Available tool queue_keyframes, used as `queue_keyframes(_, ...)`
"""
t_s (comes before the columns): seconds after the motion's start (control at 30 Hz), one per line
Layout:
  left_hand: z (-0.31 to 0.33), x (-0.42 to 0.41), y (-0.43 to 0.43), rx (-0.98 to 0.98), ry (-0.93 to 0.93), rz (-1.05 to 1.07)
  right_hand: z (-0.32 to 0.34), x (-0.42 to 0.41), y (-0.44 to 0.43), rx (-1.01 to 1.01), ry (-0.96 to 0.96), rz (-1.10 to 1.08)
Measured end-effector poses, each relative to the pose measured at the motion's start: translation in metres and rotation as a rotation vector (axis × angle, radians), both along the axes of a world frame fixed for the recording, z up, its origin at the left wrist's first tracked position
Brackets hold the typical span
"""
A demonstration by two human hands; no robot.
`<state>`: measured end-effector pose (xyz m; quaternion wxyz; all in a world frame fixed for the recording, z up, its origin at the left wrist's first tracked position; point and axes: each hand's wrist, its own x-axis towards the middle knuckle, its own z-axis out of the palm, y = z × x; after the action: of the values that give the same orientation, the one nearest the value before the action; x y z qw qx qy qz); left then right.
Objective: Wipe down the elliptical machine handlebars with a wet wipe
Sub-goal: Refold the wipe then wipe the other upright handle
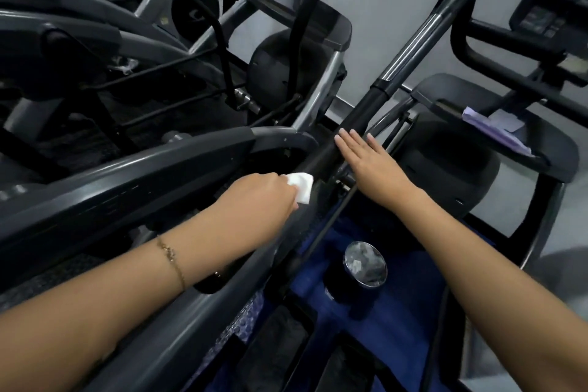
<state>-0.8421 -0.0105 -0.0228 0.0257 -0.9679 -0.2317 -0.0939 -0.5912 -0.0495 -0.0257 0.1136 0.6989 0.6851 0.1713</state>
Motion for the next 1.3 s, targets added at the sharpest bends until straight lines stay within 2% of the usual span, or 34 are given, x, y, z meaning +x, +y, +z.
queue_keyframes(0.07,0.005,0.006,-0.001,-0.006,0.036,0.028,0.008,0.019,0.0,0.026,-0.095,0.098)
queue_keyframes(0.17,0.012,0.044,0.008,0.008,0.041,0.05,0.046,0.056,0.011,0.108,-0.134,-0.026)
queue_keyframes(0.3,0.018,0.083,0.024,0.036,0.09,0.035,0.066,0.075,0.019,0.049,-0.185,-0.107)
queue_keyframes(0.43,0.011,0.082,0.029,0.154,-0.031,-0.044,0.064,0.07,0.018,0.04,-0.137,-0.11)
queue_keyframes(0.57,0.017,0.114,0.04,0.024,0.046,-0.034,0.071,0.063,0.021,0.018,-0.106,-0.151)
queue_keyframes(0.83,0.008,0.125,0.054,-0.006,0.016,0.003,0.071,0.056,0.024,0.01,0.006,-0.218)
queue_keyframes(0.9,0.011,0.138,0.06,-0.09,-0.06,-0.01,0.072,0.054,0.026,0.004,0.043,-0.239)
queue_keyframes(0.97,0.014,0.149,0.064,-0.21,-0.234,-0.023,0.071,0.054,0.028,0.009,0.039,-0.251)
queue_keyframes(1.1,0.013,0.159,0.076,-0.657,-0.657,0.128,0.07,0.055,0.03,0.003,0.041,-0.274)
queue_keyframes(1.23,0.02,0.185,0.09,-0.889,-0.86,0.205,0.071,0.054,0.03,-0.007,0.044,-0.299)
queue_keyframes(1.3,0.021,0.19,0.095,-0.941,-0.882,0.182,0.071,0.052,0.032,-0.008,0.047,-0.312)
